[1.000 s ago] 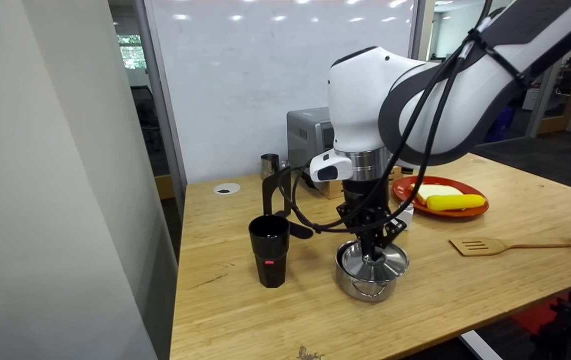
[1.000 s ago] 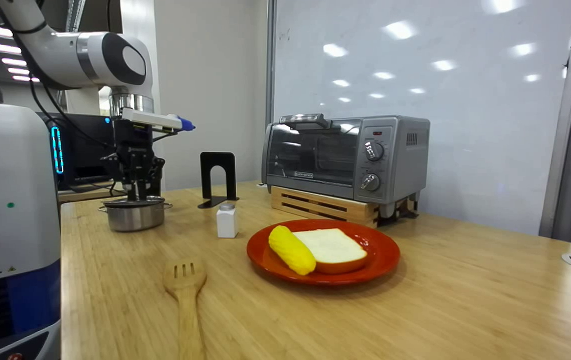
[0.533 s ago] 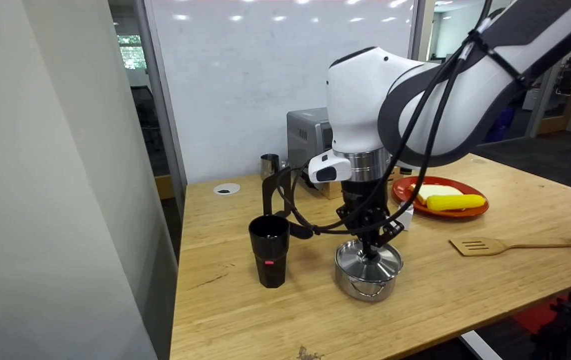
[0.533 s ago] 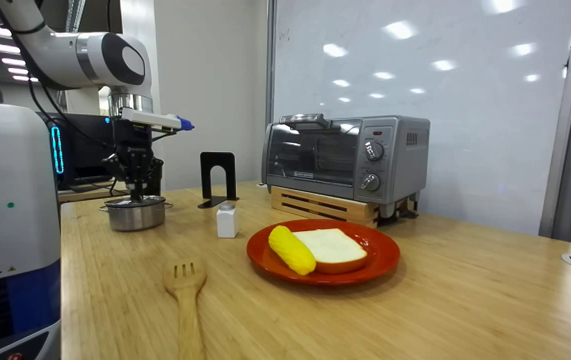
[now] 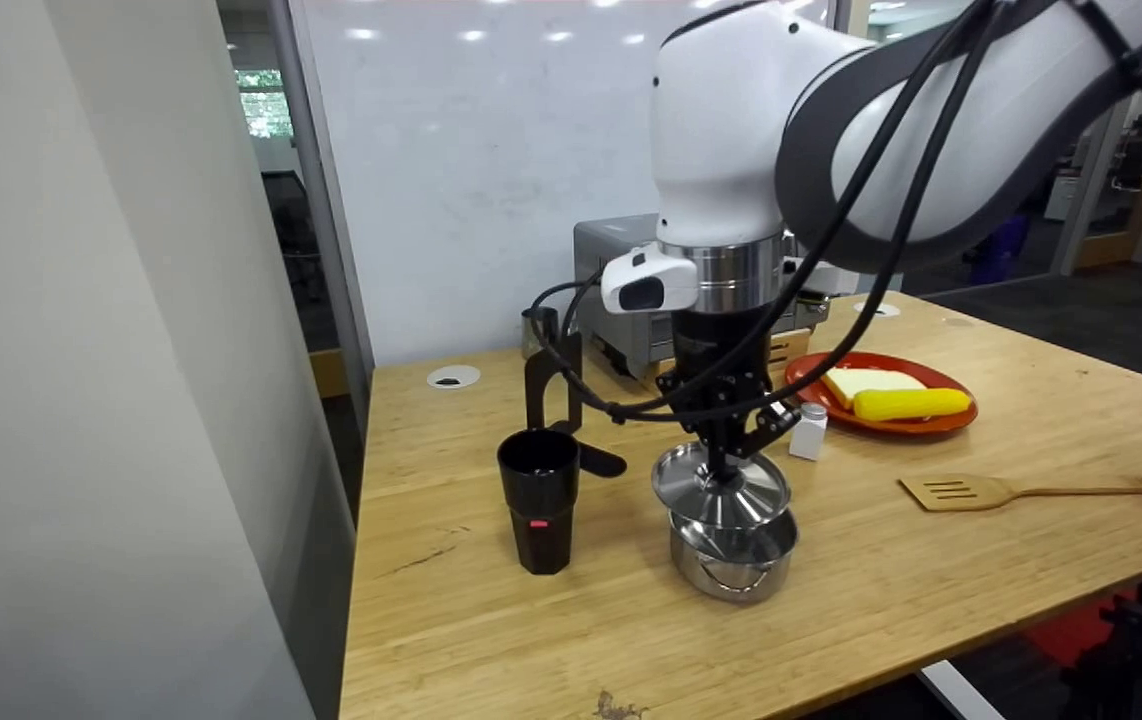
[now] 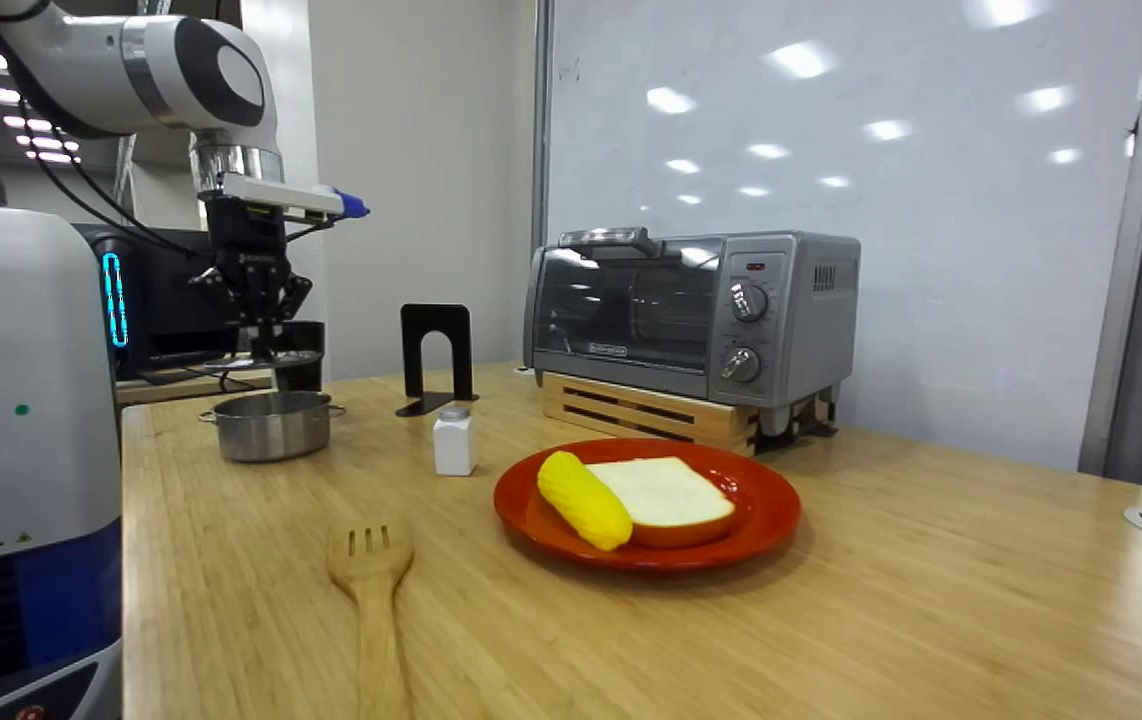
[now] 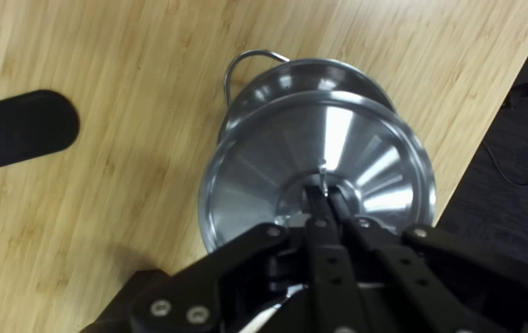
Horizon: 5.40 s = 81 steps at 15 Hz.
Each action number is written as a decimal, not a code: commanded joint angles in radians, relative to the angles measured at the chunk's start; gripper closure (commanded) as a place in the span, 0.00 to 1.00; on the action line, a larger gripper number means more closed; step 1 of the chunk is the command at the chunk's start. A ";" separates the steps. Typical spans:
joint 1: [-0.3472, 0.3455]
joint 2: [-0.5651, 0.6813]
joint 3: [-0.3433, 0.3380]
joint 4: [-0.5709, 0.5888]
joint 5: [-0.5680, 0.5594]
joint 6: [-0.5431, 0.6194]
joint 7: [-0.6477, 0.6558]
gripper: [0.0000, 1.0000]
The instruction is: Take the lid from the top of the silver pot and put it on the table
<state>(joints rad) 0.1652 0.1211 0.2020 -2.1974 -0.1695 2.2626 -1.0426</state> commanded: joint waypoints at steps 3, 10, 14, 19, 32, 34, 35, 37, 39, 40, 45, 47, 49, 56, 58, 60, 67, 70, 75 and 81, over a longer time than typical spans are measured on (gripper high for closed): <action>-0.025 -0.137 -0.033 -0.058 0.010 0.008 0.003 0.99; -0.090 -0.115 -0.143 0.020 0.047 -0.002 -0.063 0.99; -0.120 -0.031 -0.175 0.132 0.068 -0.025 -0.128 0.99; -0.156 0.127 -0.169 0.290 0.118 -0.052 -0.190 0.99; -0.130 0.423 -0.115 0.538 0.037 -0.205 -0.152 0.99; -0.124 0.437 -0.109 0.546 0.029 -0.207 -0.148 0.99; -0.120 0.440 -0.107 0.542 0.024 -0.204 -0.145 0.99; -0.112 0.441 -0.103 0.529 0.013 -0.197 -0.135 0.99; -0.102 0.435 -0.100 0.508 -0.001 -0.185 -0.125 0.99; -0.095 0.430 -0.099 0.493 -0.014 -0.172 -0.119 0.99; -0.074 0.402 -0.098 0.419 -0.067 -0.090 -0.068 0.99; -0.069 0.394 -0.101 0.382 -0.093 -0.034 -0.041 0.99; -0.069 0.385 -0.102 0.341 -0.114 0.020 -0.012 0.99; -0.075 0.330 -0.089 0.227 -0.122 0.135 0.041 0.58; -0.067 0.297 -0.089 0.206 -0.127 0.126 0.053 0.44; -0.055 0.257 -0.089 0.189 -0.137 0.117 0.073 0.30; -0.026 0.066 -0.064 0.134 -0.141 0.079 0.187 0.00; -0.027 -0.026 -0.058 0.099 -0.122 0.049 0.251 0.00; -0.042 -0.209 -0.075 -0.018 -0.060 0.068 0.392 0.00; -0.050 -0.469 -0.139 -0.210 -0.006 0.116 0.603 0.00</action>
<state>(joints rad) 0.1288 -0.2075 0.0907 -2.2771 -0.2032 2.3232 -0.5074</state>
